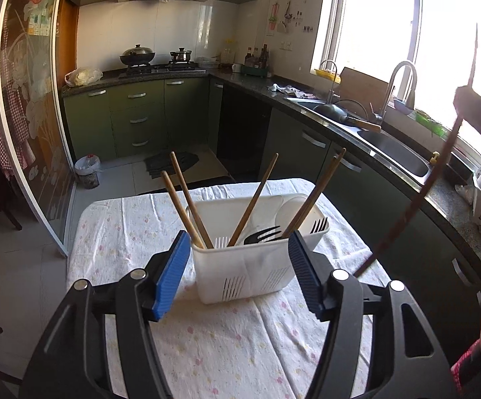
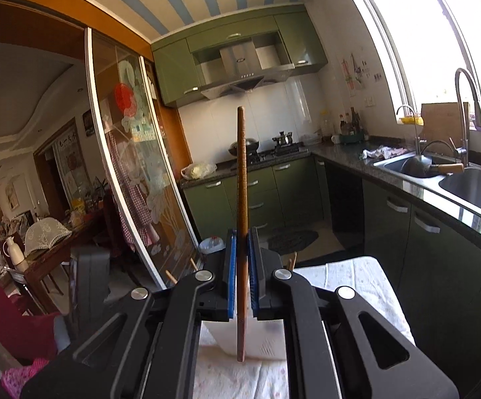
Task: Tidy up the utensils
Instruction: 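Lift the chopstick in the left tool over the caddy and open it, then lower the chopstick in the right tool into the caddy and open it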
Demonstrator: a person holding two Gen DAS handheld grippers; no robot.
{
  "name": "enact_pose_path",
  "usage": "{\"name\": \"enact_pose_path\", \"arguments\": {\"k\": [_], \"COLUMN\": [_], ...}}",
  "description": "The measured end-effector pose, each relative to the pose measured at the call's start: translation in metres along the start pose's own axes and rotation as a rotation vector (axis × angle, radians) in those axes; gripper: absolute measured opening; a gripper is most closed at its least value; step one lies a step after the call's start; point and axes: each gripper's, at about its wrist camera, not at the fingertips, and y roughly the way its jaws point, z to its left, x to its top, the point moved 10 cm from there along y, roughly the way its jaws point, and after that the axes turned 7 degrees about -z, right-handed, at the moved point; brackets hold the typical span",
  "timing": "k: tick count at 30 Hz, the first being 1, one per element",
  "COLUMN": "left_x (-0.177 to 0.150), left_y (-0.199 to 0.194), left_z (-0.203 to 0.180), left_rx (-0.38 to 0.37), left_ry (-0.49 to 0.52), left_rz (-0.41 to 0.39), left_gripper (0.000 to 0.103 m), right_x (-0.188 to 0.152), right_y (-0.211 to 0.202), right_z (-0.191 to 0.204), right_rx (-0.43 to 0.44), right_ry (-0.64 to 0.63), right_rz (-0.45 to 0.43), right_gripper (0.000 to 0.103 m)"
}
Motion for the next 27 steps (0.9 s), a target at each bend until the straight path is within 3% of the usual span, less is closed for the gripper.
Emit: {"name": "enact_pose_path", "arguments": {"k": [5, 16, 25, 27], "left_x": [-0.025, -0.054, -0.068, -0.07], "left_y": [-0.023, -0.04, -0.037, -0.036], "left_z": [-0.005, 0.008, 0.007, 0.008], "left_rx": [0.003, 0.062, 0.092, 0.1], "left_ry": [0.022, -0.004, -0.004, 0.002], "left_rz": [-0.03, -0.055, -0.042, -0.045], "left_gripper": [0.06, 0.066, 0.067, 0.067], "right_x": [0.011, -0.069, -0.113, -0.116], "right_y": [0.044, 0.126, 0.144, 0.144], "right_z": [-0.001, -0.022, -0.032, -0.03], "right_rx": [-0.058, -0.127, -0.154, -0.156], "right_ry": [-0.036, -0.082, -0.115, -0.125], "right_rz": [-0.063, 0.117, 0.182, 0.184], "right_gripper": [0.008, 0.008, 0.008, 0.017]}}
